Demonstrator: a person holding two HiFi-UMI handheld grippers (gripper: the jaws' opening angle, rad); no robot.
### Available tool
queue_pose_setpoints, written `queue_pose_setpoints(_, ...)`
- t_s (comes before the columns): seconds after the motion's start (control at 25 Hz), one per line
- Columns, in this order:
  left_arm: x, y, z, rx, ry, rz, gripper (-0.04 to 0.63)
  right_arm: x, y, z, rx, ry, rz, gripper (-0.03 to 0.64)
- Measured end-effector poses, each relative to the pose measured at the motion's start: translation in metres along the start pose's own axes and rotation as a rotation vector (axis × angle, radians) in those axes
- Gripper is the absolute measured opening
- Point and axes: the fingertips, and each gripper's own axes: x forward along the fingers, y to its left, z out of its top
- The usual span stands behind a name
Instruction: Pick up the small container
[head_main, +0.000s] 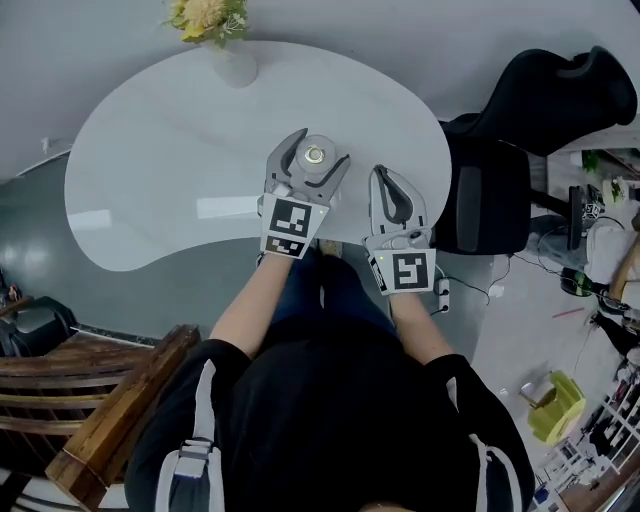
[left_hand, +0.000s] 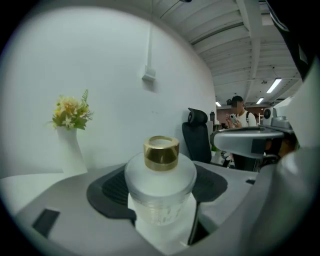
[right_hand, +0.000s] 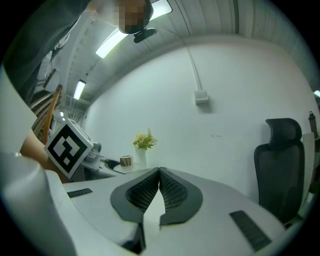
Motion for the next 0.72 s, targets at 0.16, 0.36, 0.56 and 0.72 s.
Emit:
queue_pose_setpoints(0.16,-0.017,0.012,0.033,-0.004,-0.032,0.052,0.337,0.005,-0.004,0.026,-0.021,-0.021,-0.006,0.021)
queue_pose_setpoints(0.36,-0.04,0.029,0.068,-0.016,-0.084,0.135,0.337,0.009,-0.009,0.051,-0.057,-0.034,-0.017,0.021)
queue_pose_setpoints(0.56,-0.07,0.044,0.099,-0.01,-0.153,0.228,0.337,0.008,-0.012,0.075,-0.068,-0.057,-0.028,0.021)
queue_pose_setpoints(0.72,-0.093,0.05,0.113,-0.011,-0.18,0.28,0.337,0.006,-0.011,0.095,-0.08,-0.085,-0.037,0.021)
